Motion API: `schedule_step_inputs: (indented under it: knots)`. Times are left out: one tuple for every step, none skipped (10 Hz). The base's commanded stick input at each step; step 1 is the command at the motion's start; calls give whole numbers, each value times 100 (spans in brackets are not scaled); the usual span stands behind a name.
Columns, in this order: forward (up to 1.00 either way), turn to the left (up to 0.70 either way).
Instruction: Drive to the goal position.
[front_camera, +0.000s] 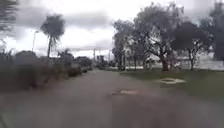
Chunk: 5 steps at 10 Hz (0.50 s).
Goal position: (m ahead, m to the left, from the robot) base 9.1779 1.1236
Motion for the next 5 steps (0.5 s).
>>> schedule_step_inputs:
  knots:
    - [100, 0]
    - [100, 0]
    - [100, 0]
    - [100, 0]
    - [100, 0]
